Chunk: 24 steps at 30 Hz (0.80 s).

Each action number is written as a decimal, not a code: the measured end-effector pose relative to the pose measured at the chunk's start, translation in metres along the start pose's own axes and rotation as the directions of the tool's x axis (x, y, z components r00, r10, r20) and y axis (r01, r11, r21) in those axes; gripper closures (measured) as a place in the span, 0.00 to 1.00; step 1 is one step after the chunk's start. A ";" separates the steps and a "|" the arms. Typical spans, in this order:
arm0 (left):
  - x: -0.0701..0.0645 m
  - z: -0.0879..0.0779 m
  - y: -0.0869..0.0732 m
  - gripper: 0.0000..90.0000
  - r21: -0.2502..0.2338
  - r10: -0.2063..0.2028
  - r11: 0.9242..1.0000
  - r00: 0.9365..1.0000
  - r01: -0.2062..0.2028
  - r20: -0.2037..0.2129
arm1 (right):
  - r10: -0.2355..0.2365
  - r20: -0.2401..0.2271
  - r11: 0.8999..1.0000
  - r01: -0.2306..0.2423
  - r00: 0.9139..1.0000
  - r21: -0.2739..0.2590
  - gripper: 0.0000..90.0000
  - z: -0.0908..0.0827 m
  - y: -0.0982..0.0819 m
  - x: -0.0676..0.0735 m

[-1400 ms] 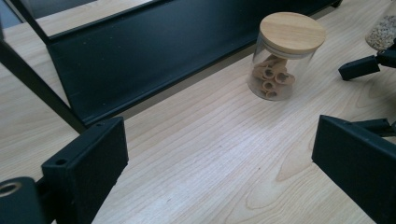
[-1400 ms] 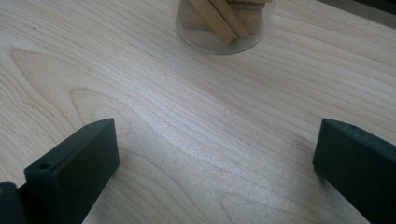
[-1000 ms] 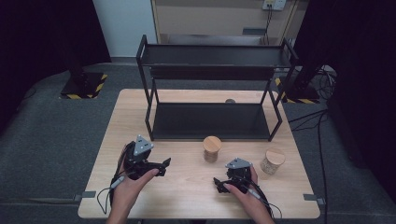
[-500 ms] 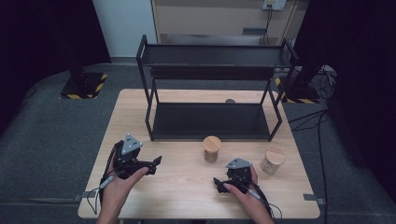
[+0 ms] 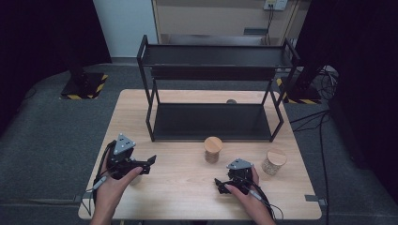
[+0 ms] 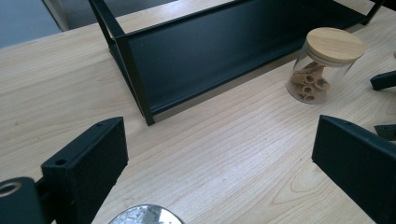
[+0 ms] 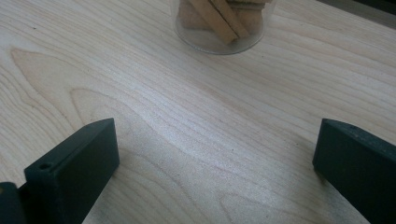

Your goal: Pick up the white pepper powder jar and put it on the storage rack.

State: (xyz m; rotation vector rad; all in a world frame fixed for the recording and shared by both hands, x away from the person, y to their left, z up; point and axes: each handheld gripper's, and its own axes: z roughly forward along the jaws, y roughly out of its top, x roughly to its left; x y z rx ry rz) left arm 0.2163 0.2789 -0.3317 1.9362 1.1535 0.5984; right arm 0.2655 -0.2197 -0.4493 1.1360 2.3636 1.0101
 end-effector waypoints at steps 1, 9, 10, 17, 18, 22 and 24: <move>0.001 0.000 -0.001 0.03 -0.003 -0.003 1.000 1.000 0.003 -0.001 | 0.000 0.000 1.000 0.000 1.000 0.000 0.00 0.000 0.000 0.000; 0.007 -0.004 -0.004 0.03 -0.006 -0.011 1.000 1.000 0.011 -0.009 | 0.000 0.000 1.000 0.000 1.000 0.000 0.00 0.000 0.000 0.000; 0.008 -0.005 -0.005 0.03 -0.007 -0.012 1.000 1.000 0.012 -0.010 | 0.000 0.000 1.000 0.000 1.000 0.000 0.00 0.000 0.000 0.000; 0.013 -0.006 -0.009 0.03 -0.005 -0.017 1.000 1.000 0.017 -0.016 | -0.001 0.000 1.000 0.001 1.000 0.000 0.00 0.000 0.000 0.000; 0.014 -0.006 -0.010 0.03 -0.003 -0.016 1.000 1.000 0.016 -0.019 | -0.001 0.000 1.000 0.001 1.000 0.000 0.00 0.000 0.000 0.000; 0.018 -0.005 -0.015 0.03 -0.010 -0.026 1.000 0.999 0.026 -0.027 | 0.000 0.000 1.000 0.000 1.000 0.000 0.00 0.000 0.000 0.000; 0.020 -0.005 -0.017 0.03 -0.007 -0.030 1.000 0.999 0.030 -0.028 | 0.000 0.000 1.000 0.000 1.000 0.000 0.00 0.000 0.000 0.000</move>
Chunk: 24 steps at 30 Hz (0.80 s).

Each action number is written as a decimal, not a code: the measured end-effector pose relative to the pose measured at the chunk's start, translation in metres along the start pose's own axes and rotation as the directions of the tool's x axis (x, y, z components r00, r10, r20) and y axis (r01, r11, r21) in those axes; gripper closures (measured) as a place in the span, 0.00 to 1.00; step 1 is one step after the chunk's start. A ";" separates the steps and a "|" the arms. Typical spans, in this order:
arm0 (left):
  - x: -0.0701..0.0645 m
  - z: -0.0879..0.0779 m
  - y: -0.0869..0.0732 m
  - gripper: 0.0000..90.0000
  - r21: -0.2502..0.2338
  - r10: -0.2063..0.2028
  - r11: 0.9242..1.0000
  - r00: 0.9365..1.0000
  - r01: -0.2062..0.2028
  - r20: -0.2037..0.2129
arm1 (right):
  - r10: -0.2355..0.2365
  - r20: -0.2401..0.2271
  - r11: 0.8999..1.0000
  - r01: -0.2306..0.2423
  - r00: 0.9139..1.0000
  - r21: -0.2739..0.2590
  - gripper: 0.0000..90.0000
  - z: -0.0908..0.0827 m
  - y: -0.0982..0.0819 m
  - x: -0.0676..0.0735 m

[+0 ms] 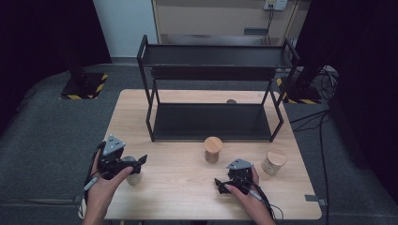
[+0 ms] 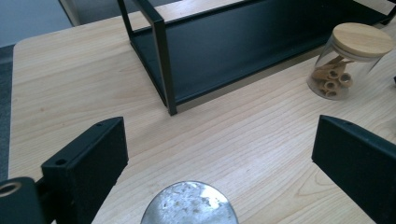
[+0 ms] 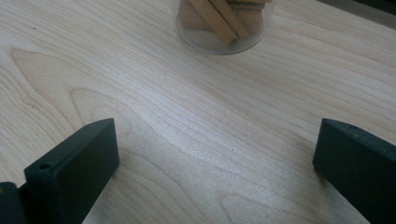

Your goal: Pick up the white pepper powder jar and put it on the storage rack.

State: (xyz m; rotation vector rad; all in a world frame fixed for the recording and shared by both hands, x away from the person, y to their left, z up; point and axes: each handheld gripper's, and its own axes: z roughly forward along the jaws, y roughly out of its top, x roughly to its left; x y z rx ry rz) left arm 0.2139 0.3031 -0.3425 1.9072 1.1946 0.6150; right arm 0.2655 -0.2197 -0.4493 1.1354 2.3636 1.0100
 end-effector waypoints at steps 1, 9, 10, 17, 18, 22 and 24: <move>0.001 0.000 -0.001 0.03 0.003 0.001 1.000 1.000 -0.001 0.000 | 0.000 0.000 1.000 0.000 1.000 0.000 0.00 0.000 0.000 0.000; 0.007 0.003 -0.010 0.03 0.022 -0.009 1.000 1.000 0.009 -0.007 | 0.000 0.000 1.000 0.000 1.000 0.000 0.00 0.000 0.000 0.000; 0.007 0.003 -0.011 0.03 0.027 -0.006 1.000 1.000 0.006 -0.011 | 0.000 0.000 1.000 0.000 1.000 0.000 0.00 0.000 0.000 0.000; 0.009 0.007 -0.017 0.03 0.056 0.002 0.998 1.000 0.000 -0.022 | 0.000 0.000 1.000 0.000 1.000 0.000 0.00 0.000 0.000 0.000; 0.009 0.008 -0.018 0.03 0.058 0.000 0.998 1.000 0.001 -0.023 | 0.000 0.000 1.000 0.000 1.000 0.000 0.00 0.000 0.000 0.000; 0.009 0.010 -0.022 0.03 0.072 0.005 0.997 1.000 -0.003 -0.024 | 0.000 0.000 1.000 0.000 1.000 0.000 0.00 0.000 0.000 0.000; 0.009 0.012 -0.025 0.03 0.076 0.006 0.997 1.000 -0.004 -0.022 | 0.000 0.000 1.000 0.000 1.000 0.000 0.00 0.000 0.000 0.000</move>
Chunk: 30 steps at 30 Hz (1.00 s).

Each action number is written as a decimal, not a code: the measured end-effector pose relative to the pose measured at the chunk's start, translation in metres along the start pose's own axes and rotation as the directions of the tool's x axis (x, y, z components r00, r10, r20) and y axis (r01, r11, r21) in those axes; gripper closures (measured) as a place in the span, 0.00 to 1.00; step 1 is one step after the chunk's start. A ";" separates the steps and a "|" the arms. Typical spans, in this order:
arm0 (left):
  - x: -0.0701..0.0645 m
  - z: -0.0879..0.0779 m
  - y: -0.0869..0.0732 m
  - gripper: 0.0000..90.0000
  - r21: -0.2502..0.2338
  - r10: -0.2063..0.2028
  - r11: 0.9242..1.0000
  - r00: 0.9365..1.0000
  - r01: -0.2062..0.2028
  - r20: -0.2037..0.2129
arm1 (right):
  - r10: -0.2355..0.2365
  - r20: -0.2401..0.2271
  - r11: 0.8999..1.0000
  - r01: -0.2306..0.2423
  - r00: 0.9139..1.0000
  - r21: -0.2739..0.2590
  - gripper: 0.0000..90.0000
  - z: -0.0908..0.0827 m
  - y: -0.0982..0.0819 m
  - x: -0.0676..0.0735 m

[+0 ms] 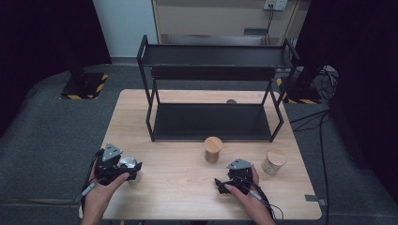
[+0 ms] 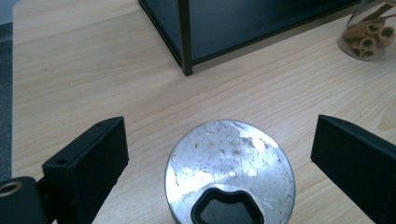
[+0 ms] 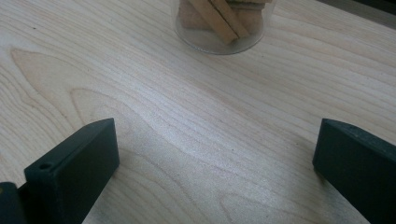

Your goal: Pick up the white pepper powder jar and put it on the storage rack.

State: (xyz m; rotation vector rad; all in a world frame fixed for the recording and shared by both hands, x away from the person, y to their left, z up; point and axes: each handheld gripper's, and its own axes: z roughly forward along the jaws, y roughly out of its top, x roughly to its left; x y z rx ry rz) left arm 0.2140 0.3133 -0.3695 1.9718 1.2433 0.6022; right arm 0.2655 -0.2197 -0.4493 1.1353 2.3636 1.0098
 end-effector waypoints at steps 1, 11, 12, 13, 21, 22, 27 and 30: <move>0.000 0.001 -0.001 0.03 0.004 0.002 1.000 1.000 -0.002 0.000 | 0.000 0.000 1.000 0.000 1.000 0.000 0.00 0.000 0.000 0.000; -0.002 0.011 -0.010 0.04 0.038 0.013 0.999 1.000 -0.013 0.000 | 0.000 0.000 1.000 0.000 1.000 0.000 0.00 0.000 0.000 0.000; -0.002 0.011 -0.011 0.04 0.040 0.012 0.999 1.000 -0.012 0.001 | 0.000 0.000 1.000 0.000 1.000 0.000 0.00 0.000 0.000 0.000; -0.002 0.012 -0.012 0.04 0.042 0.012 0.999 1.000 -0.012 0.002 | 0.000 0.000 1.000 0.000 1.000 0.000 0.00 0.000 0.000 0.000; -0.003 0.019 -0.018 0.05 0.056 0.014 0.998 1.000 -0.014 0.002 | 0.000 0.000 1.000 0.000 1.000 0.000 0.00 0.000 0.000 0.000; -0.003 0.020 -0.019 0.05 0.055 0.013 0.998 1.000 -0.013 0.001 | 0.000 0.000 1.000 0.000 1.000 0.000 0.00 0.000 0.000 0.000; -0.003 0.023 -0.024 0.07 0.060 0.010 0.998 1.000 -0.010 -0.001 | 0.000 0.000 1.000 0.000 1.000 0.000 0.00 0.000 0.000 0.000; -0.002 0.026 -0.027 0.08 0.064 0.006 0.998 1.000 -0.006 -0.004 | 0.000 0.000 1.000 0.000 1.000 0.000 0.00 0.000 0.000 0.000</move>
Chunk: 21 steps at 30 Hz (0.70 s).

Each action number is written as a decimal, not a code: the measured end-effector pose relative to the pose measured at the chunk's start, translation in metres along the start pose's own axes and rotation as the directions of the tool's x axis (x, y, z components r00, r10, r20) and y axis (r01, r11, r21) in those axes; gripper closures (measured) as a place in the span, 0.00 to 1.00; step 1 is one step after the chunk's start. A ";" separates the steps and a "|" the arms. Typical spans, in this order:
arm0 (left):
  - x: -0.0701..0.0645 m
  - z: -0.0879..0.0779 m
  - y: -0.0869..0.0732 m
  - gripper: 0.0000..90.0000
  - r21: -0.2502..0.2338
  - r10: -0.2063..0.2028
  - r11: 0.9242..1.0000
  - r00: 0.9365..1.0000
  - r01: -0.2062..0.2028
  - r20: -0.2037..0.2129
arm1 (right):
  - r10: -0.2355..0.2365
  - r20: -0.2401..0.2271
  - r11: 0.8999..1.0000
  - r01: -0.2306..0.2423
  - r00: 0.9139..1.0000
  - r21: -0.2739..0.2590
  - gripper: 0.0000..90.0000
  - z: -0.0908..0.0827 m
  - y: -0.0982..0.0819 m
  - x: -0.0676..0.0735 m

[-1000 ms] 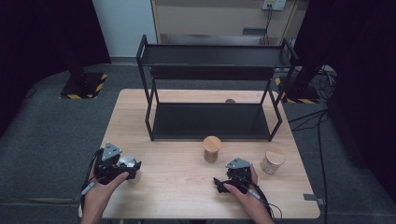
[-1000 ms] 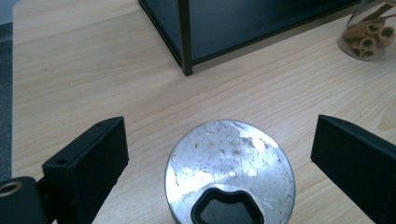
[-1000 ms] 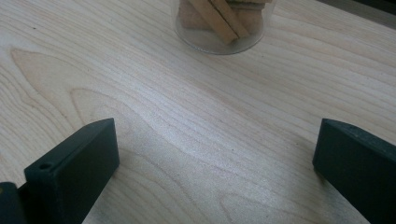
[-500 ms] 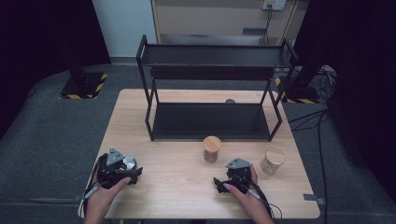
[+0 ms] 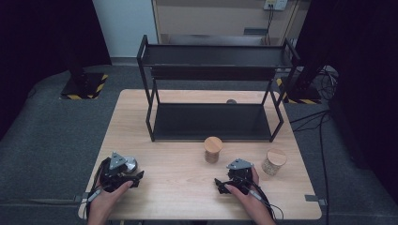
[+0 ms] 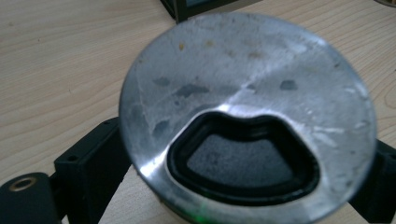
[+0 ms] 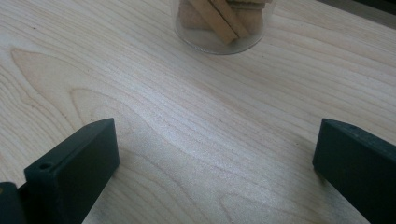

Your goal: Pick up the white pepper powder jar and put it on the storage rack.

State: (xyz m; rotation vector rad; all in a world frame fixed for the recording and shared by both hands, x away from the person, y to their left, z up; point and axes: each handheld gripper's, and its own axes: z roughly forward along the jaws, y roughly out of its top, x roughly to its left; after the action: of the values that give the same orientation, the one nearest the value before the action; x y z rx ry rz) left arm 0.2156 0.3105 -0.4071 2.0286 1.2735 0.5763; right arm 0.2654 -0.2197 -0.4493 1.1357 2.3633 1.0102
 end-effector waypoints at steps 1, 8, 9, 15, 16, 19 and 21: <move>0.000 0.001 -0.001 0.08 0.000 -0.002 1.000 1.000 0.002 -0.001 | 0.000 0.000 1.000 0.000 1.000 0.000 0.00 0.000 0.000 0.000; -0.001 0.005 -0.008 0.17 -0.014 -0.013 1.000 1.000 0.013 0.003 | 0.000 0.000 1.000 0.000 1.000 0.000 0.00 0.000 0.000 0.000; -0.002 0.005 -0.010 0.21 -0.018 -0.012 1.000 1.000 0.012 0.002 | 0.000 0.000 1.000 0.000 1.000 0.000 0.00 0.000 0.000 0.000; -0.005 0.005 -0.017 0.32 -0.038 -0.034 0.999 0.999 0.033 -0.010 | 0.000 0.000 1.000 0.000 1.000 0.000 0.00 0.000 0.000 0.000; -0.005 0.005 -0.018 0.32 -0.041 -0.033 0.999 0.999 0.033 -0.011 | 0.000 0.000 1.000 0.000 1.000 0.000 0.00 0.000 0.000 0.000; -0.006 0.005 -0.018 0.32 -0.043 -0.036 0.998 0.999 0.036 -0.015 | 0.000 0.000 1.000 0.000 1.000 0.000 0.00 0.000 0.000 0.000; -0.007 0.005 -0.018 0.32 -0.041 -0.038 0.998 0.999 0.037 -0.020 | 0.000 0.000 1.000 0.000 1.000 0.000 0.00 0.000 0.000 0.000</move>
State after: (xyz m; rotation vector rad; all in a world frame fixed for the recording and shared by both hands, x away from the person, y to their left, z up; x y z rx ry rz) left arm 0.2049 0.3079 -0.4234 1.9656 1.2993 0.6024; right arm 0.2654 -0.2197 -0.4493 1.1356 2.3633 1.0100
